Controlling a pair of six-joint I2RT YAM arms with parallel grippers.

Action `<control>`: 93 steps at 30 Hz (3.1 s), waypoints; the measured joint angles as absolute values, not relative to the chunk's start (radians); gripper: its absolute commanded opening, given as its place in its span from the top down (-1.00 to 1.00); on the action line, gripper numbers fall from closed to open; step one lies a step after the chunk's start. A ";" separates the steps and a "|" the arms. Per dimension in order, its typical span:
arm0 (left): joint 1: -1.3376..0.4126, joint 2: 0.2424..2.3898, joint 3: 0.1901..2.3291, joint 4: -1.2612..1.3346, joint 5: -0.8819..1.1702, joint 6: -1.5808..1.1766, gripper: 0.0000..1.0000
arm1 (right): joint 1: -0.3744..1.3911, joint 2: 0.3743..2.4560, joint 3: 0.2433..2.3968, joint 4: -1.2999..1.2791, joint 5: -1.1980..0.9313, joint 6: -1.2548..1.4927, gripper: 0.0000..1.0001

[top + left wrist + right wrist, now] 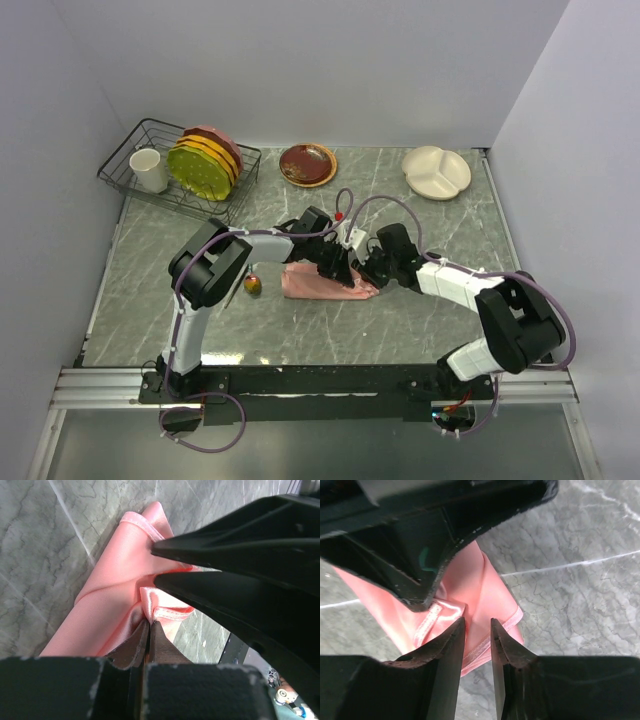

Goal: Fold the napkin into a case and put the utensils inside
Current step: Stuff the top corner of the smaller-rectangle-folded napkin into the folded napkin.

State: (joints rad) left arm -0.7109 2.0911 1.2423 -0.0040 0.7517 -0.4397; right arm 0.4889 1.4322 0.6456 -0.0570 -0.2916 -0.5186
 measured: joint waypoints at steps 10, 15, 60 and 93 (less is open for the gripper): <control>-0.708 2.092 1.244 -0.004 0.753 -0.440 0.99 | 0.505 1.474 0.649 -0.041 -0.244 -0.540 1.00; -0.706 2.092 1.244 -0.004 0.752 -0.440 0.98 | 0.506 1.475 0.660 -0.040 -0.217 -0.509 1.00; -0.690 2.189 1.421 -0.090 0.692 -0.521 0.98 | 0.500 1.408 0.667 -0.060 -0.223 -0.442 1.00; -0.542 1.908 1.212 -0.060 0.694 -0.517 0.47 | 0.495 1.463 0.670 -0.064 -0.203 -0.438 1.00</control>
